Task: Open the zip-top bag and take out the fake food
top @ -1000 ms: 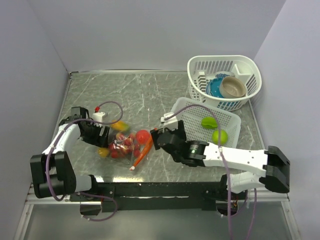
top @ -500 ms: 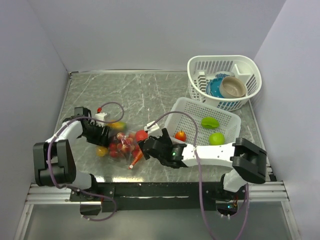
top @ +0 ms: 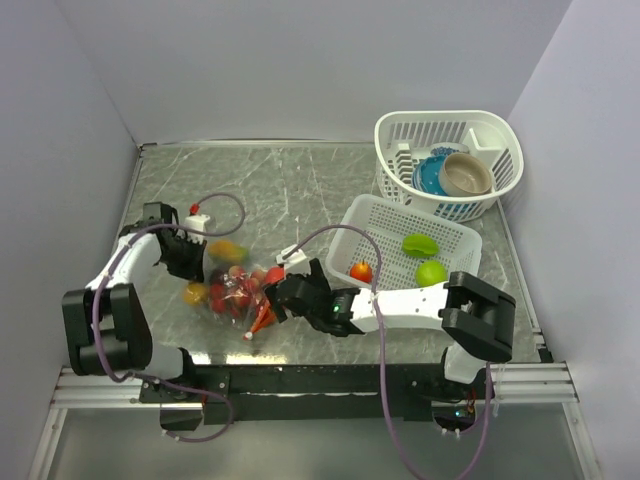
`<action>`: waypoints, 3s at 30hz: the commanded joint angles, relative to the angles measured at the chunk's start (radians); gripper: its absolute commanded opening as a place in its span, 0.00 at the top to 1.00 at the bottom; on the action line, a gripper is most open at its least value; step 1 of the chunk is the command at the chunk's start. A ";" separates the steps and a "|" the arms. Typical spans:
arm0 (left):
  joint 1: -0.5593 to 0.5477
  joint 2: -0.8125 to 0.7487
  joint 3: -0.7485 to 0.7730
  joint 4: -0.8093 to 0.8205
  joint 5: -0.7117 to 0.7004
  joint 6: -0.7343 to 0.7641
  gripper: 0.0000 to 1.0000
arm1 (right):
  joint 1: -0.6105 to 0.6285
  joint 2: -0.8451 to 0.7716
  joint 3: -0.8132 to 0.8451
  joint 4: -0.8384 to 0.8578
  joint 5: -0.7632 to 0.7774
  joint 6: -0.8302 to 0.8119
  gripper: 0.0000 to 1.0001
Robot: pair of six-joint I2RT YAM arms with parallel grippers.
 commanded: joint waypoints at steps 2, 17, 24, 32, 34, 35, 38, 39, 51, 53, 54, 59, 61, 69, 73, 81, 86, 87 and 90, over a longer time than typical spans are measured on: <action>-0.001 -0.103 0.064 -0.074 -0.001 0.026 0.99 | 0.027 0.016 0.028 0.094 0.009 0.001 0.00; -0.021 -0.102 0.007 -0.098 -0.001 0.058 0.99 | 0.013 0.206 0.160 0.140 0.023 0.021 0.00; -0.035 -0.105 0.003 -0.117 -0.002 0.072 0.99 | 0.005 0.251 0.211 0.172 0.038 -0.004 0.00; -0.034 -0.106 0.036 -0.129 0.004 0.069 0.99 | 0.004 0.184 0.047 0.215 0.036 0.039 0.30; -0.035 -0.109 0.050 -0.126 -0.002 0.063 0.99 | 0.005 0.153 0.013 0.221 0.038 0.045 0.39; -0.035 -0.112 0.053 -0.126 -0.007 0.061 0.99 | 0.007 0.139 -0.013 0.217 0.042 0.050 0.40; -0.032 -0.118 0.055 -0.112 -0.036 0.061 0.99 | 0.010 0.058 -0.083 0.201 0.055 0.065 0.45; -0.031 -0.118 0.055 -0.103 -0.043 0.063 0.99 | 0.010 0.035 -0.104 0.214 0.052 0.067 0.46; -0.029 -0.099 0.062 -0.077 -0.063 0.038 0.99 | 0.036 0.082 -0.047 0.307 -0.080 -0.011 0.13; -0.031 -0.097 0.055 -0.066 -0.068 0.038 0.99 | 0.037 0.102 -0.019 0.309 -0.094 -0.024 0.14; -0.031 -0.095 0.050 -0.063 -0.071 0.037 0.99 | 0.037 0.120 -0.010 0.313 -0.099 -0.025 0.14; -0.029 -0.083 0.041 -0.043 -0.074 0.032 0.99 | 0.042 0.147 0.039 0.327 -0.126 -0.063 0.14; -0.029 -0.077 0.041 -0.040 -0.074 0.028 0.99 | 0.042 0.159 0.054 0.346 -0.151 -0.079 0.13; -0.032 -0.069 0.038 -0.032 -0.067 0.018 0.99 | 0.053 0.255 0.132 0.341 -0.191 -0.071 0.13; -0.032 -0.080 0.027 -0.032 -0.068 0.023 0.99 | 0.060 0.282 0.142 0.332 -0.181 -0.041 0.16; -0.032 -0.091 0.016 -0.029 -0.074 0.025 0.99 | 0.060 0.302 0.108 0.347 -0.188 0.004 0.32; -0.032 -0.094 0.009 -0.018 -0.090 0.034 0.99 | 0.060 0.263 0.036 0.392 -0.183 0.032 0.60; -0.032 -0.091 0.009 -0.015 -0.093 0.034 0.99 | 0.059 0.257 0.010 0.396 -0.186 0.042 0.68; -0.032 -0.083 0.006 -0.005 -0.093 0.029 0.99 | 0.062 0.226 -0.031 0.398 -0.178 0.059 0.71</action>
